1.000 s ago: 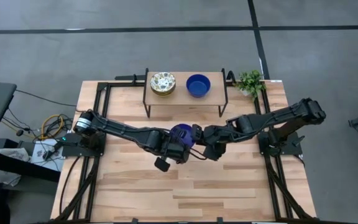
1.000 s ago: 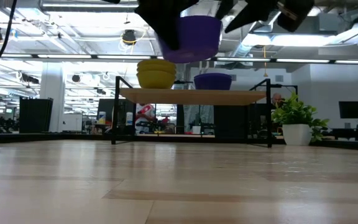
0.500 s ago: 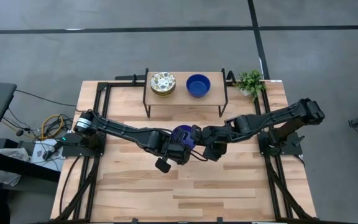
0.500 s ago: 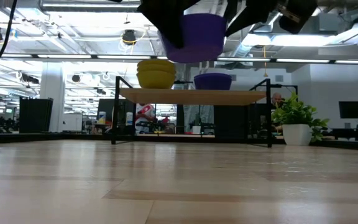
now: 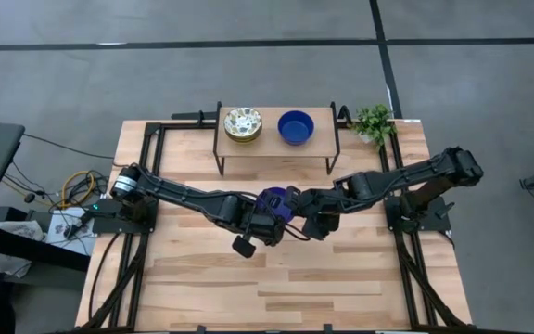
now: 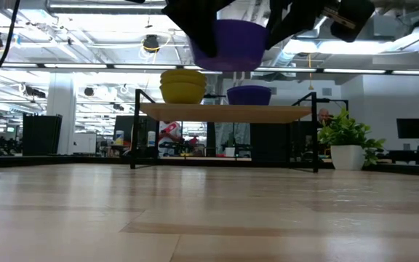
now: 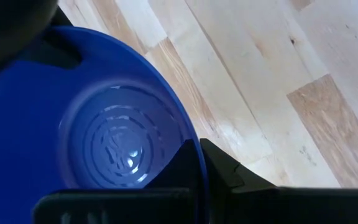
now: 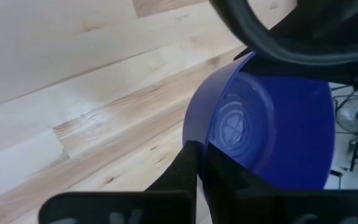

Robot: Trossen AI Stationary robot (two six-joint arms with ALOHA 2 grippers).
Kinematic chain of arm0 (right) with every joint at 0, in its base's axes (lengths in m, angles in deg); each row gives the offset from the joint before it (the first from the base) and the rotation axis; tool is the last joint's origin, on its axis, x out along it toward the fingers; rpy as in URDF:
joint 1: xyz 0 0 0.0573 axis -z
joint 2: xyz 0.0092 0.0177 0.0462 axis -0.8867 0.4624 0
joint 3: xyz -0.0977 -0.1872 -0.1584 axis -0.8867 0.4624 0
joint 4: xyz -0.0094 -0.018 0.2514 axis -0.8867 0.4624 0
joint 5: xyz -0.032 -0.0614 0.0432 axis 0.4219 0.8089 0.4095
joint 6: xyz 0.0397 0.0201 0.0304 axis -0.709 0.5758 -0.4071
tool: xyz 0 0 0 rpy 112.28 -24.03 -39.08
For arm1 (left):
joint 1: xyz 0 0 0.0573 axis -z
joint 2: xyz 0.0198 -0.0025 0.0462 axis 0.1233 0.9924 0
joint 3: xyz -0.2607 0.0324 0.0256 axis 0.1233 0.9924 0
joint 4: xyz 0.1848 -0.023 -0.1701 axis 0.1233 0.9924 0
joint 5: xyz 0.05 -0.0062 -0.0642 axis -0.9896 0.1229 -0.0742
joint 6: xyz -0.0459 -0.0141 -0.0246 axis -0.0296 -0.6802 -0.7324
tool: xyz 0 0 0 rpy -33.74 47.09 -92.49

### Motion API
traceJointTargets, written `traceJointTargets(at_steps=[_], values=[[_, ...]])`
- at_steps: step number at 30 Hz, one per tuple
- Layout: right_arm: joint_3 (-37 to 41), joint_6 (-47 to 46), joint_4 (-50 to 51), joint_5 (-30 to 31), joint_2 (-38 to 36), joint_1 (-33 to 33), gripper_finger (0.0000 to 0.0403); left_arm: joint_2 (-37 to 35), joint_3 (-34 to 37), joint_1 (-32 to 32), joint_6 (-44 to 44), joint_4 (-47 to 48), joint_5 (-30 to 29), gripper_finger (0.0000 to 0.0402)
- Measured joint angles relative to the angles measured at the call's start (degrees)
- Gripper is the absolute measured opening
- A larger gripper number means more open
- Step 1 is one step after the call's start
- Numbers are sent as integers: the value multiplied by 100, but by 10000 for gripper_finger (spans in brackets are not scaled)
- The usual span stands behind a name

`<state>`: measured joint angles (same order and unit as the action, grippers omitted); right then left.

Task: Pick & Place Mini bowls
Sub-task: Stack the blue bowl on top of the blue bowl on the shelf

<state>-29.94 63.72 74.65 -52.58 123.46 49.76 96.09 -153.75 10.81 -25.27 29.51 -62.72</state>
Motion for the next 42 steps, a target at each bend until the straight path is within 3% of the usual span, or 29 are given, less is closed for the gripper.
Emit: traceJointTargets(at_steps=[9,14,25,34,42], values=[[0,-203,152,116,5,8,0,-9,-20,0,-16,-142,-15,21],[0,-301,225,155,9,10,1,-26,-29,9,-589,-386,-311,40],[-9,-547,387,133,7,73,1,-95,-28,7,-1008,-829,-403,123],[-9,-708,723,92,5,343,1,-754,-20,11,-1115,-852,-405,186],[-9,-504,928,632,-42,739,0,-1271,-17,47,-2752,-508,-405,197]])
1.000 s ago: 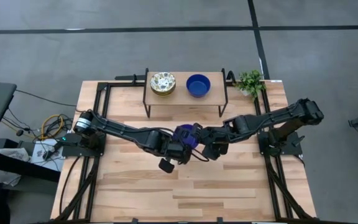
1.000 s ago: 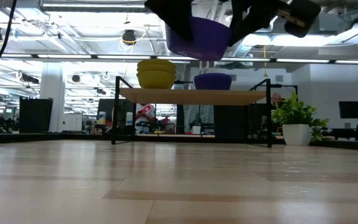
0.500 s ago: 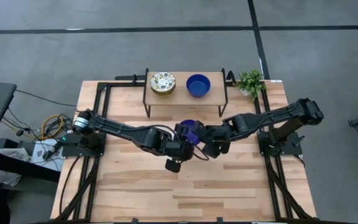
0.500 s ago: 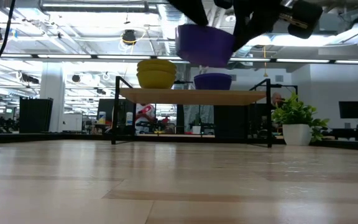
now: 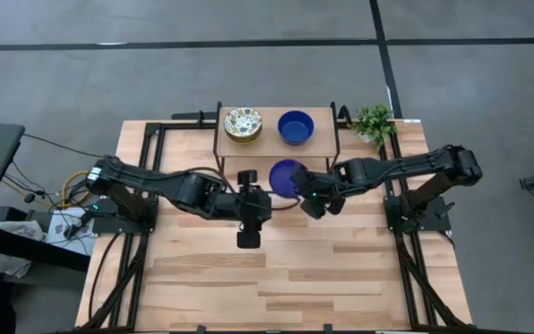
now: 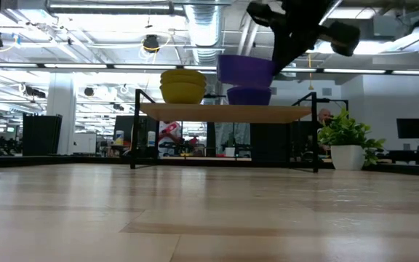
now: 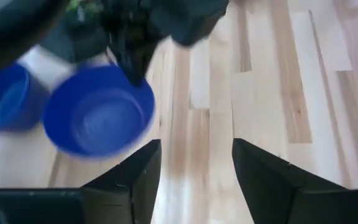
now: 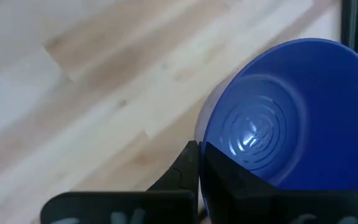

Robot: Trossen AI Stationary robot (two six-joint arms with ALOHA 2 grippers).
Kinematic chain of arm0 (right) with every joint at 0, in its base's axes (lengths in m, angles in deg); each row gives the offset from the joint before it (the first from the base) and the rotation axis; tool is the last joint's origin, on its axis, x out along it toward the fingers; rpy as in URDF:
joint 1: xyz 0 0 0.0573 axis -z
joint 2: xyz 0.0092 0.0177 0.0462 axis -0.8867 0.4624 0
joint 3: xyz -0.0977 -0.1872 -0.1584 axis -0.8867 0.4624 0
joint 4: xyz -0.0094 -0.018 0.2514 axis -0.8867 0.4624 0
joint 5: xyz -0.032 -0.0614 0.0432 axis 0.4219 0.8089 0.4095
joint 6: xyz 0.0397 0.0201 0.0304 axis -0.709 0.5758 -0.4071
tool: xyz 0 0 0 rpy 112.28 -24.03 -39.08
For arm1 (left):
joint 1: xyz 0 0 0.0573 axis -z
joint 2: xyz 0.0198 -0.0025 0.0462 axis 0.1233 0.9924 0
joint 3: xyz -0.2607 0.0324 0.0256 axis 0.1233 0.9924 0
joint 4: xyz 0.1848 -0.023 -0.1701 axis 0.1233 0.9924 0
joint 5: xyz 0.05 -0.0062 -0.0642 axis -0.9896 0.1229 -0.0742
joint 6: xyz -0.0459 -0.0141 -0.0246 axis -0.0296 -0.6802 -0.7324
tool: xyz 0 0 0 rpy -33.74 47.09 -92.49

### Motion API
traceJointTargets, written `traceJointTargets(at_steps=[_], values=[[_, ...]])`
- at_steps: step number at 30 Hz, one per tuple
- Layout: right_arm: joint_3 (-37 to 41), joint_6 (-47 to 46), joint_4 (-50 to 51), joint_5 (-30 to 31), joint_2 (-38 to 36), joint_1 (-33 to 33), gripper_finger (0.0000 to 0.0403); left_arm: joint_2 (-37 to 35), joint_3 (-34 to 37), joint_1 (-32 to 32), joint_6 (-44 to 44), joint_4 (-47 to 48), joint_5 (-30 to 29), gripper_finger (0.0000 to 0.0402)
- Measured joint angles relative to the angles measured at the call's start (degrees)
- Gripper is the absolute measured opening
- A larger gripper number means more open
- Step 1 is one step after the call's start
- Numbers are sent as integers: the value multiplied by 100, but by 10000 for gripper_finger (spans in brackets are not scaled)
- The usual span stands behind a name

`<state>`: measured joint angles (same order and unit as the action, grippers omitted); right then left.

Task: Pick & Place Mini bowls
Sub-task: Stack the blue bowl on top of the blue bowl on the shelf

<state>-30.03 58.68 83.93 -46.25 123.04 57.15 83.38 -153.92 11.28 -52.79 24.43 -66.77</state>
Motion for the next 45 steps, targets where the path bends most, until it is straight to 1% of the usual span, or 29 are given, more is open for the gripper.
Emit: traceJointTargets(at_steps=[3,7,13,16,18,21,24,27,31,35,37,40,45], values=[[-202,82,203,120,0,149,0,-23,0,-5,-577,322,-27,193],[-713,86,481,118,-2,367,0,30,126,-1,-951,467,-116,185],[-1503,91,994,115,32,974,0,-32,1047,-3,-1491,452,-194,173],[-1719,121,1032,94,37,1372,0,-136,1565,14,-1663,81,-238,164],[-1804,147,1024,43,37,1643,0,-239,1908,30,-1672,-352,-296,157],[-1852,147,1027,-210,40,2057,0,-487,2437,44,-1610,-1166,-332,147],[-1863,141,1025,-605,112,2395,0,-805,3012,41,-1602,-1856,-397,137],[-1858,123,1056,-664,332,2592,0,-1154,3527,39,-1642,-2382,-474,128],[-1968,99,1050,-696,718,2718,0,-1585,4144,41,-1836,-2741,-490,119],[-2285,-7,1184,-711,1039,2812,0,-1993,4633,41,-2258,-2884,-487,118],[-2457,-87,1328,-832,1120,2861,0,-2178,4842,42,-2475,-2838,-477,118],[-2658,-279,1547,-1271,1176,2949,0,-2418,5120,56,-2650,-2927,-465,118],[-2743,-368,1821,-1287,1170,2935,0,-2673,5409,56,-2642,-3109,-466,117]])
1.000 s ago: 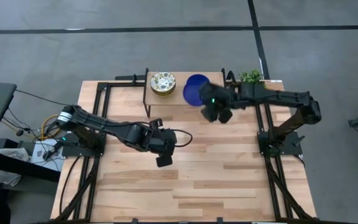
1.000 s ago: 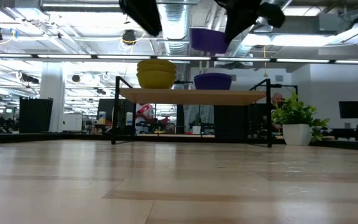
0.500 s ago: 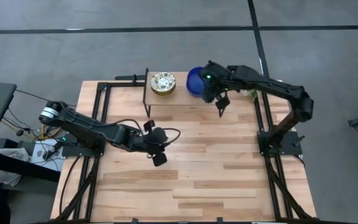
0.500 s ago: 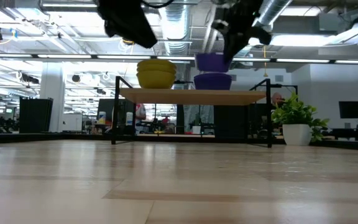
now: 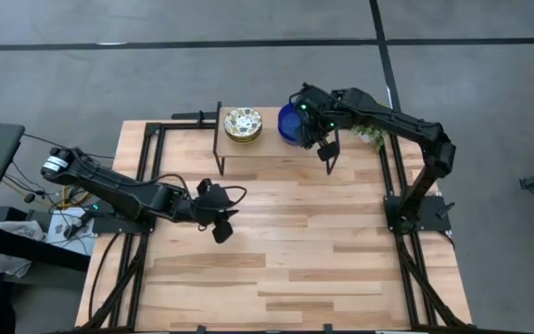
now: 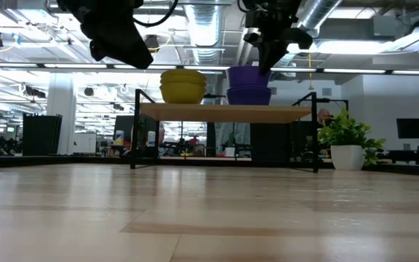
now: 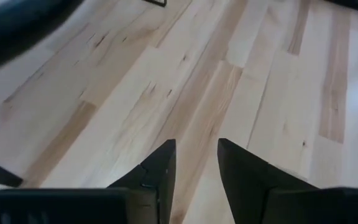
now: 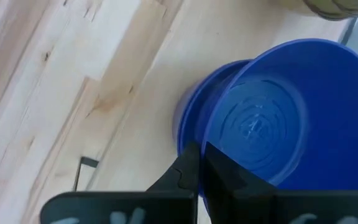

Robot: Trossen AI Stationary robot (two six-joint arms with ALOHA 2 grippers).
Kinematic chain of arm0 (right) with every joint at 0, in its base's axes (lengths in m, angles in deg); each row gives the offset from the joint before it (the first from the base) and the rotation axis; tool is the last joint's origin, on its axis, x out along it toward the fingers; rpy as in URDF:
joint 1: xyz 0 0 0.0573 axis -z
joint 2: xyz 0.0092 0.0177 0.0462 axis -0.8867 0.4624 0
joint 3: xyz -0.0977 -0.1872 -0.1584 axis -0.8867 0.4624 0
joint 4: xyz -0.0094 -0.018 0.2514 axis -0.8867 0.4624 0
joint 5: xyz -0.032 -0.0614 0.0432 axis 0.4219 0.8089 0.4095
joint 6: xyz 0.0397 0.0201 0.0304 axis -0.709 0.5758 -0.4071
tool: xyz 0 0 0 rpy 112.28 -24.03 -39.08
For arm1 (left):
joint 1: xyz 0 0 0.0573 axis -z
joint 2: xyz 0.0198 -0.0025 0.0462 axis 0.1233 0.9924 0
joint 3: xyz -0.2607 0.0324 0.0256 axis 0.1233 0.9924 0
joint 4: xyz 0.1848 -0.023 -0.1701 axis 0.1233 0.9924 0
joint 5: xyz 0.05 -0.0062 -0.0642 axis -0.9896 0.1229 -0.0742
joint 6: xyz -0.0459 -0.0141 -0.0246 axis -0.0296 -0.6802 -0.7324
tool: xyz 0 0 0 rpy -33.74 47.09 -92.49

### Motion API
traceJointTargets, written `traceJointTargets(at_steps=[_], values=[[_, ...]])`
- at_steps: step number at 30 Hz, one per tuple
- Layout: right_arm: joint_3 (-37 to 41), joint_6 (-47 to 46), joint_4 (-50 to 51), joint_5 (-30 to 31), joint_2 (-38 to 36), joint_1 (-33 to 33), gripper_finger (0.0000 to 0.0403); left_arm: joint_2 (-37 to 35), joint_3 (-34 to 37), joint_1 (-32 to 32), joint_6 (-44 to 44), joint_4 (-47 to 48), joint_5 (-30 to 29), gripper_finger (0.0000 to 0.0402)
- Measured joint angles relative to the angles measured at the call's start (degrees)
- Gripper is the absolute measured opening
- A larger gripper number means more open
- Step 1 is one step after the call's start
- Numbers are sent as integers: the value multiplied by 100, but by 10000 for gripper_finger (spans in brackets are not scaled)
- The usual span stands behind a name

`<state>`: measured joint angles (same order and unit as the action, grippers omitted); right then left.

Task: Pick & Place Mini bowls
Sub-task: Stack the blue bowl on top of the blue bowl on the shelf

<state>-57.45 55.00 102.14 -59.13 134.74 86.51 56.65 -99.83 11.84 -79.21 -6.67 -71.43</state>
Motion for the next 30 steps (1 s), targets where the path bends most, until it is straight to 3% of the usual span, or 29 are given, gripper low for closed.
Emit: traceJointTargets(at_steps=[24,30], values=[[26,-239,-111,-146,157,85,1,-60,149,-4,39,-113,-44,117],[26,-253,-142,-272,157,81,25,-60,149,-4,39,-113,-44,116]])
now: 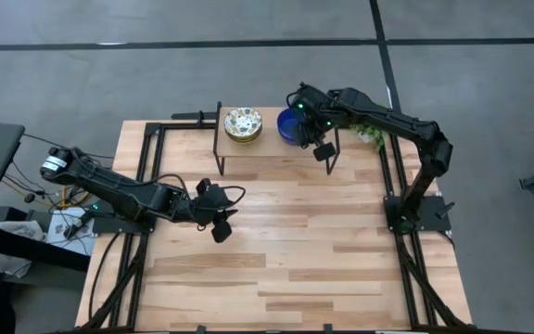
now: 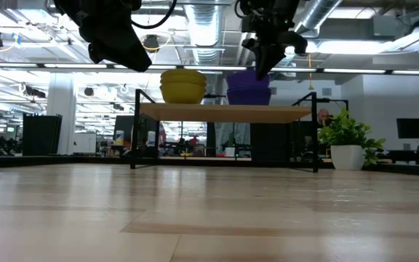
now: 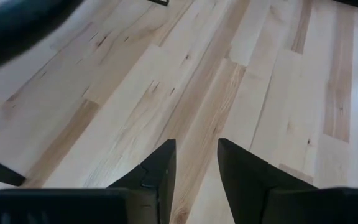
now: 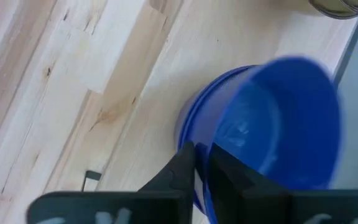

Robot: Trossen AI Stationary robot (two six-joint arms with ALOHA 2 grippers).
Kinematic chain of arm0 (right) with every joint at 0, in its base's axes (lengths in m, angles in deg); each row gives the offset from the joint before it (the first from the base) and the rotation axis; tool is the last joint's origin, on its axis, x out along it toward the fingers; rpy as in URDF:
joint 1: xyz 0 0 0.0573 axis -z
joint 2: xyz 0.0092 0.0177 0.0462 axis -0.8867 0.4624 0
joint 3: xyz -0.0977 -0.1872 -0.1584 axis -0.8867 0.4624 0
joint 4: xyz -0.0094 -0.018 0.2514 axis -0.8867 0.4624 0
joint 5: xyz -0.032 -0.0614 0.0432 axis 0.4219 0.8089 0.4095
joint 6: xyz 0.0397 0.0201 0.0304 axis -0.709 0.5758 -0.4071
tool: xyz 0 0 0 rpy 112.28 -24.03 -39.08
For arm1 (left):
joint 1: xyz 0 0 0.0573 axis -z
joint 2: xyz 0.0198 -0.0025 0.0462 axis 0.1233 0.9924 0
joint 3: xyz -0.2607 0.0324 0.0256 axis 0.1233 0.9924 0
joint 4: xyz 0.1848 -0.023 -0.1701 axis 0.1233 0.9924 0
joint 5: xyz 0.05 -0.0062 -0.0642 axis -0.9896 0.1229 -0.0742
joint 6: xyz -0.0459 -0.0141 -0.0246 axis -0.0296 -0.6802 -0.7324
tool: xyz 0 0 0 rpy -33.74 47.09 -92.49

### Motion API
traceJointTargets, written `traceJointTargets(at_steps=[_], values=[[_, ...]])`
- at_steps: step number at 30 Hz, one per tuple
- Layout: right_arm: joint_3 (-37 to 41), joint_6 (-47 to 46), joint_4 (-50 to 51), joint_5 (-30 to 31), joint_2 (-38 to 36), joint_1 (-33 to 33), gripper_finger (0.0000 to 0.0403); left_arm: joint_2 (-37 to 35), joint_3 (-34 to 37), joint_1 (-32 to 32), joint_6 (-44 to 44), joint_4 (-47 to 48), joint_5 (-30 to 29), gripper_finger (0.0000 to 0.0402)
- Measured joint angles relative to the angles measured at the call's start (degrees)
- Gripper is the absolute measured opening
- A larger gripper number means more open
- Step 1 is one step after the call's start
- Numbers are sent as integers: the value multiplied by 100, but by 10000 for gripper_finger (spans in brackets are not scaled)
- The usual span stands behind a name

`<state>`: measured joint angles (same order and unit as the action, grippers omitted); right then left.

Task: Pick & Place Mini bowls
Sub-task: Stack the blue bowl on top of the blue bowl on the shelf, then return to Home Position

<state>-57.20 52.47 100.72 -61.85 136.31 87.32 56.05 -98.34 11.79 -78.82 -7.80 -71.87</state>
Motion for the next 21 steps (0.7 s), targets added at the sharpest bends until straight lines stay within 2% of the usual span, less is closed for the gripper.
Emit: traceJointTargets(at_steps=[10,16,21], values=[[0,-8,-17,52,-11,-14,75,0,-2,0,2,-2,0,116],[2,-89,-59,414,-231,-154,79,0,-2,0,2,0,2,116],[0,-106,-85,450,-440,-159,69,0,-2,0,2,0,2,116]])
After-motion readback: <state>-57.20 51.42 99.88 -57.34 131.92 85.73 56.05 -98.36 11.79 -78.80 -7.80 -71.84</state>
